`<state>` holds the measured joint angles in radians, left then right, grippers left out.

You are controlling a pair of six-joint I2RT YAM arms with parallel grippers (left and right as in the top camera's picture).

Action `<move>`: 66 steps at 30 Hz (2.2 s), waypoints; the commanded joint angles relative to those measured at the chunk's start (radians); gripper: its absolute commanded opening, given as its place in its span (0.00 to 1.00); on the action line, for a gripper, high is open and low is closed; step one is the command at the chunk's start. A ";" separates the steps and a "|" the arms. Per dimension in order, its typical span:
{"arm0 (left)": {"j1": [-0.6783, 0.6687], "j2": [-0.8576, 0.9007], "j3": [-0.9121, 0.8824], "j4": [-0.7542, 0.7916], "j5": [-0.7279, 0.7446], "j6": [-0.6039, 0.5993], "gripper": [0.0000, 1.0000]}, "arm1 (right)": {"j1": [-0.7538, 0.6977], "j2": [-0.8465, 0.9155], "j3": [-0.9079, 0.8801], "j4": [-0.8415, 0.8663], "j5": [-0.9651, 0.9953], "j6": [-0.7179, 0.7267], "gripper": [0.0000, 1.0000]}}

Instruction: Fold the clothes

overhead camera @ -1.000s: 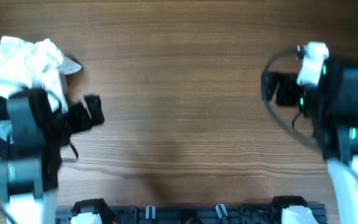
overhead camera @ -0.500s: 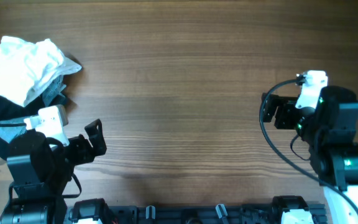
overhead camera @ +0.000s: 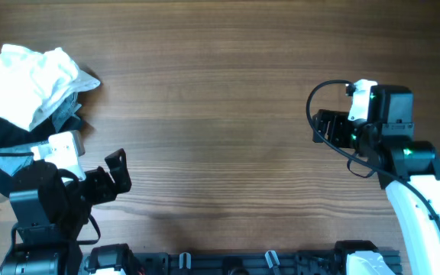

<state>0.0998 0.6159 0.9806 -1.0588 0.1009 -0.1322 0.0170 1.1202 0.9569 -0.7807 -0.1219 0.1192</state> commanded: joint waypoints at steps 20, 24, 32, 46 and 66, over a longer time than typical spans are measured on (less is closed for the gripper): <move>-0.004 -0.002 -0.008 -0.001 -0.013 0.013 1.00 | 0.003 -1.044 -0.854 0.895 -0.012 -0.158 1.00; -0.004 -0.002 -0.008 -0.001 -0.013 0.013 1.00 | 0.003 -1.114 -0.956 0.891 -0.093 -0.241 1.00; -0.004 -0.002 -0.008 -0.001 -0.013 0.013 1.00 | 0.003 -1.117 -0.951 0.793 -0.023 -0.089 1.00; -0.005 -0.002 -0.008 -0.001 -0.013 0.013 1.00 | 0.003 -1.106 -0.951 0.791 -0.020 -0.112 1.00; -0.050 -0.008 -0.008 -0.006 -0.016 0.013 1.00 | 0.003 -1.106 -0.951 0.791 -0.020 -0.113 1.00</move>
<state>0.0933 0.6159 0.9787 -1.0622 0.0975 -0.1322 0.0177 0.0174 0.0059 0.0078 -0.1555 -0.0044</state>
